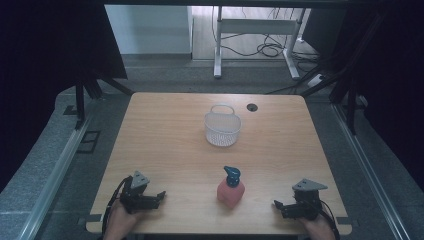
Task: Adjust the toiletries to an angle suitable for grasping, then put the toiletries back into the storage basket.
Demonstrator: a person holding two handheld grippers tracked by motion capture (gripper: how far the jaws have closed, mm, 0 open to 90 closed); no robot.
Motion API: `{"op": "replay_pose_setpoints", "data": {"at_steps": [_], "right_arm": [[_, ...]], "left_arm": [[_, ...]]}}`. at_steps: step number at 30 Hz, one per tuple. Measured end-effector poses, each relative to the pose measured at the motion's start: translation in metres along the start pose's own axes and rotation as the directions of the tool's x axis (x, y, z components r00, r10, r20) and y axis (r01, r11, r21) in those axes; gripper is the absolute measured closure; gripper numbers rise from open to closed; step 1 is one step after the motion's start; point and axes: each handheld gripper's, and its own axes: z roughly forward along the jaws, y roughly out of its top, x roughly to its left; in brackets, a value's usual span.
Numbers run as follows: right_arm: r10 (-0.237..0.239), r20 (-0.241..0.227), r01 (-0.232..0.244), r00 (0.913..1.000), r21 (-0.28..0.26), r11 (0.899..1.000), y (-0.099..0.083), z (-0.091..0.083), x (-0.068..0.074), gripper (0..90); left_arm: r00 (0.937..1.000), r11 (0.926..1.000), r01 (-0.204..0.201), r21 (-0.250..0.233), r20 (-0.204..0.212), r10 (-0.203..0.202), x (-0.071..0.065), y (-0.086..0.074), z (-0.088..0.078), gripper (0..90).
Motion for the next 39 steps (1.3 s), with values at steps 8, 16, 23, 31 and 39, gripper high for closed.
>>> {"op": "replay_pose_setpoints", "data": {"at_steps": [8, 16, 23, 31, 39], "right_arm": [[0.0, -0.005, 0.0, 1.0, -0.008, 1.0, -0.001, 0.0, -0.001, 0.0], [-0.002, -0.003, 0.002, 1.0, -0.012, 1.0, -0.002, 0.0, -0.001, 0.0], [-0.001, -0.021, 0.001, 0.9998, -0.011, 1.0, -0.002, -0.002, -0.001, 0.0], [-0.003, -0.039, 0.002, 0.9992, -0.03, 1.0, 0.001, -0.006, 0.004, 0.0], [-0.032, -0.046, 0.031, 0.9984, -0.033, 0.999, 0.005, -0.009, 0.011, 0.0]], "left_arm": [[1.0, 1.0, 0.0, 0.0, 0.0, 0.0, 0.0, 0.0, 0.0, 10.7], [1.0, 1.0, 0.0, 0.0, 0.0, 0.0, 0.0, 0.0, 0.0, 10.6], [1.0, 1.0, 0.0, 0.0, 0.0, 0.0, 0.0, 0.0, 0.0, 10.7], [1.0, 1.0, 0.0, 0.0, 0.0, 0.0, 0.0, 0.0, 0.0, 10.7], [1.0, 1.0, 0.0, 0.0, 0.0, 0.0, 0.0, 0.0, 0.0, 10.6]]}}
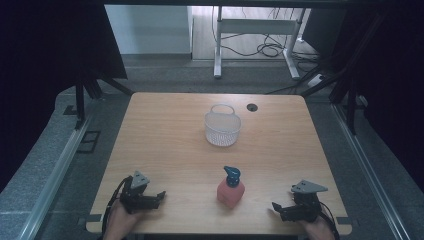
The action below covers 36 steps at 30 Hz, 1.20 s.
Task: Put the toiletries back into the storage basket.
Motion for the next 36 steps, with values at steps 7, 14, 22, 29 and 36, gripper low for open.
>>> {"op": "replay_pose_setpoints", "data": {"at_steps": [7, 14, 22, 29, 36], "right_arm": [[-0.016, -0.005, 0.016, 0.9999, -0.005, 1.0, 0.003, -0.002, 0.004, 0.0], [-0.037, -0.012, 0.037, 0.9992, -0.01, 0.999, 0.006, -0.004, 0.008, 0.0], [-0.048, -0.028, 0.048, 0.9985, -0.02, 0.999, 0.01, -0.005, 0.013, 0.0], [-0.066, -0.042, 0.065, 0.9969, -0.045, 0.997, 0.015, -0.009, 0.017, 0.0], [-0.075, -0.055, 0.071, 0.9957, -0.062, 0.995, 0.02, -0.011, 0.021, 0.0]], "left_arm": [[1.0, 1.0, 0.0, 0.0, 0.0, 0.0, 0.0, 0.0, 0.0, 10.6], [1.0, 1.0, 0.0, 0.0, 0.0, 0.0, 0.0, 0.0, 0.0, 10.6], [1.0, 1.0, 0.0, 0.0, 0.0, 0.0, 0.0, 0.0, 0.0, 10.6], [1.0, 1.0, 0.0, 0.0, 0.0, 0.0, 0.0, 0.0, 0.0, 10.6], [1.0, 1.0, 0.0, 0.0, 0.0, 0.0, 0.0, 0.0, 0.0, 10.6]]}}
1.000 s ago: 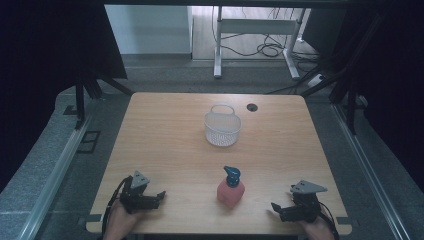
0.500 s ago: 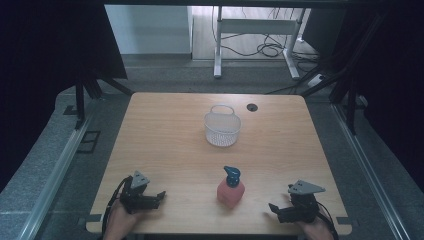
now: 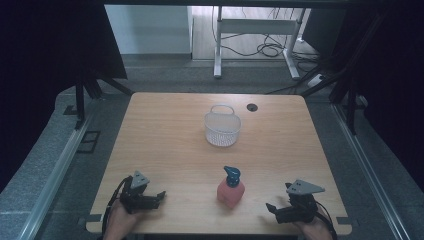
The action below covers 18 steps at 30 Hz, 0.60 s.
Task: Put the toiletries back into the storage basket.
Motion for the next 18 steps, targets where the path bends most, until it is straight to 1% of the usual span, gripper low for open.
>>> {"op": "replay_pose_setpoints", "data": {"at_steps": [10, 12, 18], "right_arm": [[-0.01, -0.014, 0.01, 0.9998, -0.008, 1.0, 0.008, 0.0, 0.008, 0.0], [-0.017, -0.026, 0.017, 0.9995, -0.01, 1.0, 0.011, 0.0, 0.01, 0.0], [-0.026, -0.04, 0.025, 0.9989, -0.016, 1.0, 0.015, 0.0, 0.013, 0.0]], "left_arm": [[1.0, 1.0, 0.0, 0.0, 0.0, 0.0, 0.0, 0.0, 0.0, 10.6], [1.0, 1.0, 0.0, 0.0, 0.0, 0.0, 0.0, 0.0, 0.0, 10.6], [1.0, 1.0, 0.0, 0.0, 0.0, 0.0, 0.0, 0.0, 0.0, 10.6]]}}
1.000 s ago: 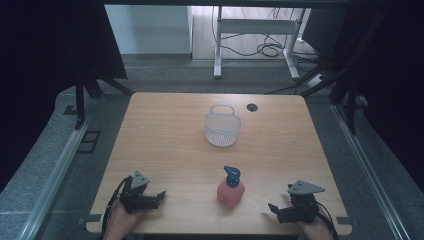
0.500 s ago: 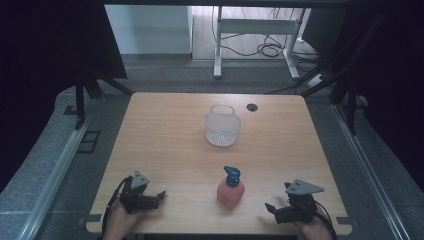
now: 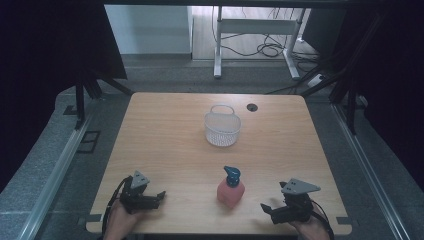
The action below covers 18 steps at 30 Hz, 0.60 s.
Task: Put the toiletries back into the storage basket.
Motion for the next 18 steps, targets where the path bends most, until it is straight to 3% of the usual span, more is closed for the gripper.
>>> {"op": "replay_pose_setpoints", "data": {"at_steps": [18], "right_arm": [[-0.013, -0.053, 0.011, 0.9985, -0.038, 0.999, 0.022, 0.0, 0.011, 0.0]], "left_arm": [[1.0, 1.0, 0.0, 0.0, -0.001, 0.0, 0.0, 0.0, 0.0, 10.6]]}}
